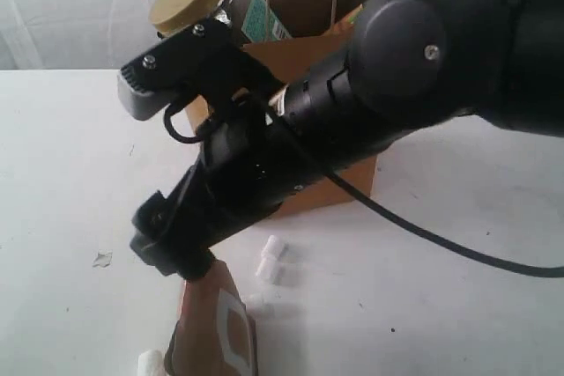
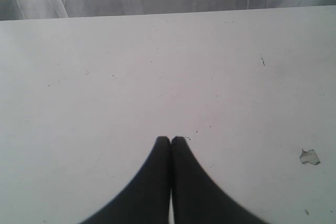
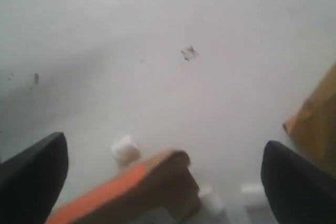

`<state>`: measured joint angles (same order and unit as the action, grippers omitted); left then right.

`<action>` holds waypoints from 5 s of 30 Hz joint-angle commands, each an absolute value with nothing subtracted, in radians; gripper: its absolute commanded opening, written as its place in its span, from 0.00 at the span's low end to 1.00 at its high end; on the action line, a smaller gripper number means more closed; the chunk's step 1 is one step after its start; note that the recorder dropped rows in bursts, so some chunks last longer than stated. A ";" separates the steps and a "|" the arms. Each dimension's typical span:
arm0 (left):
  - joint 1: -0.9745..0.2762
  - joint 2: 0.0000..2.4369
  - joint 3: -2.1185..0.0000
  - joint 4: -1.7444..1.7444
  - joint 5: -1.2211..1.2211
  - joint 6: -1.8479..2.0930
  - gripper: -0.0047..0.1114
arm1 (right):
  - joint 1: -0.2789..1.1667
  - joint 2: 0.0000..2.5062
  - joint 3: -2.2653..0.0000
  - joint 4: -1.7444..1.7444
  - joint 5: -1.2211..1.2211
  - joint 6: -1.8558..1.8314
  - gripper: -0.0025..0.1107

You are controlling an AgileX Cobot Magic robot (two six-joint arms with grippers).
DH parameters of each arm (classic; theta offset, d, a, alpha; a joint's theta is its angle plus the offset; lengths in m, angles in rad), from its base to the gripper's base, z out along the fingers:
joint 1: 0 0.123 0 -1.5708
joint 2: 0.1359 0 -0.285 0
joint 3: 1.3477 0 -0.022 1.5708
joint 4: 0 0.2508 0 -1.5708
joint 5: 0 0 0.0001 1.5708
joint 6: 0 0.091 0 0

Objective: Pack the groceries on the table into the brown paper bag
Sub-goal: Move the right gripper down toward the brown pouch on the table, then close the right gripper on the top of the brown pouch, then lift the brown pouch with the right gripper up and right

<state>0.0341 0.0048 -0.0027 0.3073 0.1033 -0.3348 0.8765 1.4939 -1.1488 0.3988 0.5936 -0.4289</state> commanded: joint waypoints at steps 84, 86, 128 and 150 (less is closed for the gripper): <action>0.035 0.000 0.000 0.307 0.100 -0.336 0.04 | 0.827 1.871 -1.465 0.408 1.221 -0.070 0.02; 0.035 0.000 0.000 0.307 0.100 -0.336 0.04 | 0.821 1.850 -1.465 0.418 1.221 -0.081 0.02; 0.035 0.000 0.000 0.307 0.100 -0.336 0.04 | 0.227 1.282 -1.540 0.489 1.221 -0.285 0.02; 0.035 0.000 0.000 0.307 0.100 -0.336 0.04 | 0.015 1.464 -1.700 0.500 0.755 -0.664 0.02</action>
<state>0.0341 0.0048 -0.0027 0.3073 0.1033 -0.3348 0.0423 1.4252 -1.6798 0.3397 0.8783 -0.5057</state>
